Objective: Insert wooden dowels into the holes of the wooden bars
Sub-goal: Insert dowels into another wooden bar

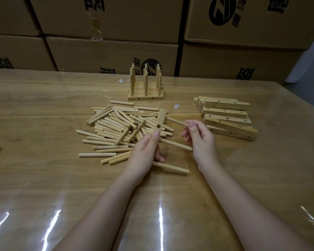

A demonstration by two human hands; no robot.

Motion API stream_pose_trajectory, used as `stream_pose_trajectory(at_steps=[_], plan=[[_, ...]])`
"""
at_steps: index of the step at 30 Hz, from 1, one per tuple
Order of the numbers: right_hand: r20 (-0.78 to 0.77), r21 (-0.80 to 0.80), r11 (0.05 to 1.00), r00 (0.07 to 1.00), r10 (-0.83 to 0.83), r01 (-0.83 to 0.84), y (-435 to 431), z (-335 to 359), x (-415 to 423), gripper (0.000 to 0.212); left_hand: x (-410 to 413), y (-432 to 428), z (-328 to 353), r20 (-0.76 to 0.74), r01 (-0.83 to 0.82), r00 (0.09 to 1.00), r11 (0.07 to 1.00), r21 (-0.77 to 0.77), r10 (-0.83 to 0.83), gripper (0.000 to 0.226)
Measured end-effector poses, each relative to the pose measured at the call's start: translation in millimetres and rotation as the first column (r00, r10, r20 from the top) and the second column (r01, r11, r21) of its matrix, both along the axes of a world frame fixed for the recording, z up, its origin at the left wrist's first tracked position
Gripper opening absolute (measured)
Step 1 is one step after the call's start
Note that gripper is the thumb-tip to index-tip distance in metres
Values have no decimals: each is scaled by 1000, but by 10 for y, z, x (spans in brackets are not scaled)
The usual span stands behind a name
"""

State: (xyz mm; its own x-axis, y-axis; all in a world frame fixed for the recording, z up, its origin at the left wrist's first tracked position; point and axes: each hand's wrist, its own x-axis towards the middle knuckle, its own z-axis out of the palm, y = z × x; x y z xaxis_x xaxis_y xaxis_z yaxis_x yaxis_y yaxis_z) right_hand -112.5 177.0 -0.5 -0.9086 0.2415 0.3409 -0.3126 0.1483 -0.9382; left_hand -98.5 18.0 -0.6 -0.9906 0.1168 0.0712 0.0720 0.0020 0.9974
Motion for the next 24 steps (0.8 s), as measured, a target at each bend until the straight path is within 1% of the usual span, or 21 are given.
stream_pose_trajectory(at_steps=[2,4,5,8,11,14,17,19,21,22,24], plan=[[26,61,998,1000,-8,7,-11,-11,-9,20,-8,-6,-18,-12,9,1000,1000,-26,-9,34],[65,125,992,998,-21,12,-9,-24,-17,18,-24,-16,-29,-19,18,1000,1000,-16,-19,32],[81,130,991,996,-32,21,-4,-29,-21,19,-27,-20,-33,-22,26,999,999,-19,-27,31],[115,90,995,992,-55,44,20,-31,-24,23,-20,-15,-48,-39,47,998,998,-46,-49,31],[125,64,997,991,-44,36,35,-24,-14,25,-3,-7,-51,-54,39,998,996,-75,-43,30],[140,24,1000,990,-5,2,37,-20,-26,22,3,6,-55,-58,26,998,998,-54,-29,26],[132,-38,998,990,51,-46,23,-8,-36,20,1,24,-59,-48,23,999,999,-31,-24,29],[138,-98,994,989,52,-38,38,-7,-43,22,-11,30,-49,-35,20,999,999,33,-19,31],[147,-165,986,989,28,-3,65,-14,-55,26,-37,19,-33,-3,-25,1000,986,165,26,32],[146,-177,984,989,18,8,73,-14,-64,27,-55,7,-22,29,-57,998,965,255,51,32],[135,-167,986,990,39,-16,70,-16,-61,30,-90,-30,-5,116,-111,991,886,450,66,32]])
